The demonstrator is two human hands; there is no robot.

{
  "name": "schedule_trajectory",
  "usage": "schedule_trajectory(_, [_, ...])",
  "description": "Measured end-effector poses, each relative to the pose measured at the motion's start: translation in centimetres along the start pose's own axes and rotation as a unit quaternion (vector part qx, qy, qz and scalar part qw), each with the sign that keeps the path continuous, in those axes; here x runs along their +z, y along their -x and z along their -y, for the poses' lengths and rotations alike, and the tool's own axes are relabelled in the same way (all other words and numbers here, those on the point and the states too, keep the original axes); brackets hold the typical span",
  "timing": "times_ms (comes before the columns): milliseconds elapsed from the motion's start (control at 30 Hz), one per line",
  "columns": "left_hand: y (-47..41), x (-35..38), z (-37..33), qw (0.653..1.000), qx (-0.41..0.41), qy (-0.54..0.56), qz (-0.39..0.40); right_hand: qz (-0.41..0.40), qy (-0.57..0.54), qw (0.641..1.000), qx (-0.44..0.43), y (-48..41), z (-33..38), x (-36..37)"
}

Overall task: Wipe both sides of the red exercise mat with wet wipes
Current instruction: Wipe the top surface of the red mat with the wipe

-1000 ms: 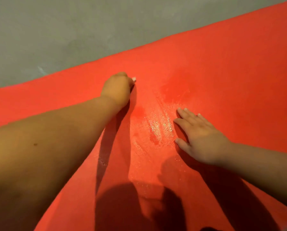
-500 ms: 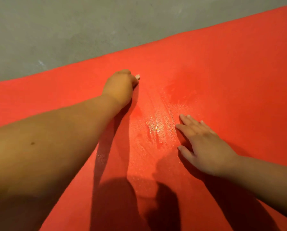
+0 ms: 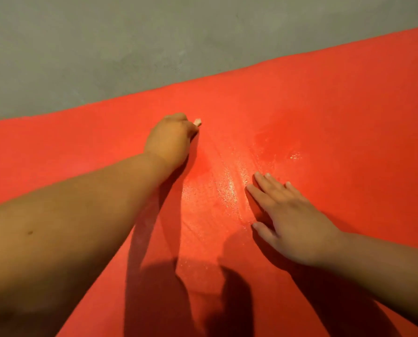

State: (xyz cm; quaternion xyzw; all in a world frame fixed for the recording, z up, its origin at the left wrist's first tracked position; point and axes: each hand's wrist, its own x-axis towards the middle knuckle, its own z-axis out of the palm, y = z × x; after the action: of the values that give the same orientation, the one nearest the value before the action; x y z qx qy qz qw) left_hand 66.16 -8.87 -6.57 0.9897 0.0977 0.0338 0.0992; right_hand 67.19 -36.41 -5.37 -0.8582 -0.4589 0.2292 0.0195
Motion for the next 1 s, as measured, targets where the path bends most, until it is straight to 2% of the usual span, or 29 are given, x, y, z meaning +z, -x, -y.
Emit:
schedule_trajectory(33, [0.8, 0.2, -0.8, 1.0, -0.013, 0.001, 0.004, 0.0, 0.001, 1.0, 0.003, -0.2, 0.0, -0.2])
schedule_trajectory(67, [2.1, 0.5, -2.0, 1.0, 0.019, 0.001, 0.02, 0.005, 0.005, 1.0, 0.006, -0.4, 0.1, -0.4])
schedule_trajectory(167, [8.4, 0.5, -5.5, 0.972, 0.217, 0.044, 0.08, 0.028, 0.021, 0.999, 0.019, -0.7, -0.3, -0.7])
schedule_trajectory(233, [9.1, 0.0, -4.2, 0.949, 0.284, 0.051, 0.125, 0.033, 0.029, 0.999, 0.019, -0.7, -0.7, -0.7])
schedule_trajectory(300, [6.2, -0.1, -1.7, 0.969, 0.228, 0.022, 0.09, 0.042, 0.043, 0.998, 0.018, -0.8, -0.8, -0.7])
schedule_trajectory(367, [2.6, -0.2, 0.8, 0.997, 0.068, 0.024, 0.023, 0.052, 0.046, 0.997, 0.02, -0.8, -0.8, -0.7])
schedule_trajectory(433, [1.1, 0.0, 1.8, 0.996, -0.072, 0.046, -0.011, 0.06, 0.041, 0.997, 0.028, -0.9, -0.7, -0.6])
schedule_trajectory(467, [1.6, 0.2, 1.0, 0.995, -0.089, 0.047, -0.008, 0.062, 0.04, 0.997, 0.031, -1.0, -0.8, -0.7])
schedule_trajectory(500, [2.7, 0.5, 0.0, 0.997, -0.064, 0.043, 0.004, 0.066, 0.039, 0.996, 0.035, -1.1, -0.8, -0.8])
schedule_trajectory(600, [8.3, 0.3, -3.5, 0.988, 0.119, 0.082, 0.049, 0.074, 0.041, 0.995, 0.044, -1.7, -0.8, -1.1])
schedule_trajectory(667, [9.9, 0.1, -3.6, 0.973, 0.176, 0.113, 0.092, 0.082, 0.036, 0.995, 0.048, -2.1, -0.6, -1.2])
schedule_trajectory(733, [7.4, 0.4, -2.0, 0.982, 0.138, 0.099, 0.085, 0.099, 0.037, 0.993, 0.051, -2.3, -0.4, -1.5])
schedule_trajectory(800, [3.3, 0.8, 0.0, 0.996, 0.031, 0.086, 0.022, 0.122, 0.049, 0.99, 0.051, -2.5, -0.2, -1.8])
schedule_trajectory(900, [-0.8, 0.6, 2.6, 0.993, -0.091, 0.067, -0.031, 0.148, 0.072, 0.985, 0.056, -2.9, 0.2, -2.3])
schedule_trajectory(933, [-0.6, 0.5, 2.4, 0.993, -0.1, 0.057, -0.03, 0.157, 0.083, 0.982, 0.057, -3.1, 0.5, -2.5])
schedule_trajectory(1000, [2.2, 0.3, 0.7, 0.998, -0.042, 0.041, -0.001, 0.177, 0.093, 0.978, 0.064, -3.4, 1.2, -2.9])
